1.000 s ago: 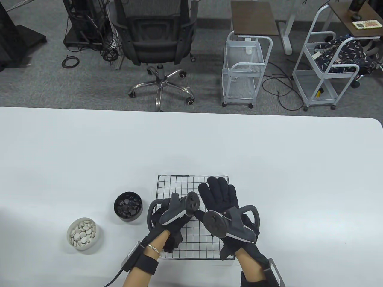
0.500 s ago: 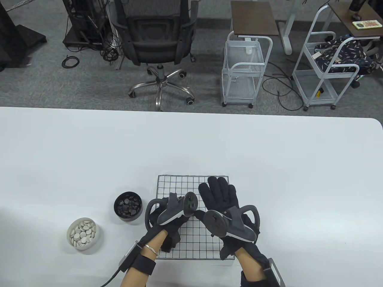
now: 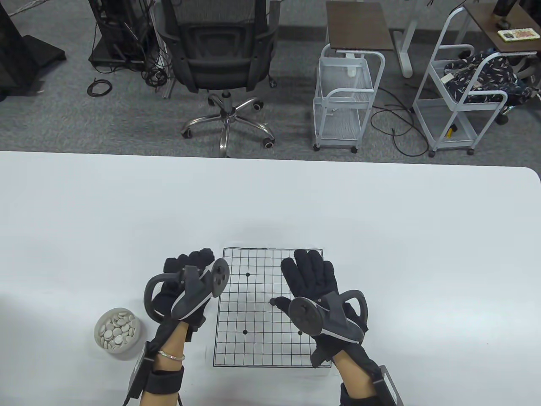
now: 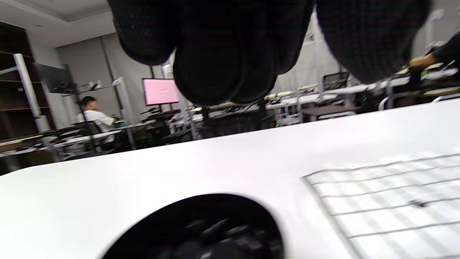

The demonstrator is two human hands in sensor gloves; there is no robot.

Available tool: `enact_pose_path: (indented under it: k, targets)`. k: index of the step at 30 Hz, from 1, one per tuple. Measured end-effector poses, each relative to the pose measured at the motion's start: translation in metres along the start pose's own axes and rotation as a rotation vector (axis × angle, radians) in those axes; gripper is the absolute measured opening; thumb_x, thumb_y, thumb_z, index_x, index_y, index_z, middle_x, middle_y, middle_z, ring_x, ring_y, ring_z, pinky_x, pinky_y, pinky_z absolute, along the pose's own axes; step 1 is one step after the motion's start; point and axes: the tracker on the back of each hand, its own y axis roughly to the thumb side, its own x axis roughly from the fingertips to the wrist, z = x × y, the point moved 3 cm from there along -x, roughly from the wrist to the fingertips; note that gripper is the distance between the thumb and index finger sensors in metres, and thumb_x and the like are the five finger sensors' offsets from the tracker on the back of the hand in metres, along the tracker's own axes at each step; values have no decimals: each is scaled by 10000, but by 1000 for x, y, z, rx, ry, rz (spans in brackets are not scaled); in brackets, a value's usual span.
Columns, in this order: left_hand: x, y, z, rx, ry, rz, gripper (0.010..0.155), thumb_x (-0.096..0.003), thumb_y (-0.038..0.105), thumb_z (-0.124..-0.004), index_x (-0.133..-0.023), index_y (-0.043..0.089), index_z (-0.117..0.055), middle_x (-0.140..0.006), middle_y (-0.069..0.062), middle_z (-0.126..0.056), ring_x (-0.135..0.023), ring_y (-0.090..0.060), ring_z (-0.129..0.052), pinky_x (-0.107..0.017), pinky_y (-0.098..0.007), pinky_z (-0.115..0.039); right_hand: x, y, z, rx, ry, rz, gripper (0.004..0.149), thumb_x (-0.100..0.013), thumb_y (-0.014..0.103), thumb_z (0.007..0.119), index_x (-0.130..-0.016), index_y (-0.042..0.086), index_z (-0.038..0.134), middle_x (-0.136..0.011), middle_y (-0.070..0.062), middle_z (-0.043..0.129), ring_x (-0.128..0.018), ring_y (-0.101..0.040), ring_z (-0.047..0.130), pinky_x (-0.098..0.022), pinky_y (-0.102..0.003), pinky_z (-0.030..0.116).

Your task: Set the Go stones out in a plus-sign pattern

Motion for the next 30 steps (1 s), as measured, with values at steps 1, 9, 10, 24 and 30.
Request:
enact_pose_path:
  k: [1, 9, 10, 24, 30]
  targets:
    - [-1, -3, -3, -11, -22, 12, 661, -359, 599, -797, -950, 304, -780, -852, 84, -990, -607, -74, -1005, -659, -420, -799, 0, 0, 0, -1, 0, 1, 780, -574, 532, 514, -1140, 103, 192, -1166, -264, 188, -1071, -553, 247, -751, -615, 289]
    - [-17, -12, -51, -97, -252, 56, 578, -339, 552, -842, -868, 321, -862, -754, 101, -1054, -515, -48, -1033, -608, -388, -844, 1, -2, 0, -3, 2, 8, 782, -574, 532, 514, -1139, 104, 186, -1166, -263, 188, -1072, -551, 248, -750, -616, 289]
    - [-17, -12, -54, -103, -264, 59, 575, -340, 552, -840, -863, 316, -869, -748, 100, -1057, -509, -47, -1035, -604, -388, -846, 1, -2, 0, -2, 2, 8, 782, -574, 533, 514, -1140, 104, 186, -1166, -263, 188, -1072, -551, 248, -750, -616, 290]
    - [-22, -6, -86, -244, -301, 150, 508, -403, 526, -781, -820, 252, -877, -638, 76, -1052, -450, 9, -1010, -551, -348, -865, 2, -6, 0, 4, 9, 28, 781, -574, 533, 514, -1140, 104, 189, -1165, -265, 189, -1071, -553, 252, -749, -616, 292]
    - [-22, -14, -90, -137, -285, 165, 464, -410, 501, -791, -776, 235, -892, -569, 66, -1047, -376, 20, -991, -518, -321, -862, 2, -6, 1, 5, 12, 32, 780, -574, 533, 514, -1140, 103, 191, -1165, -264, 191, -1071, -552, 251, -750, -616, 291]
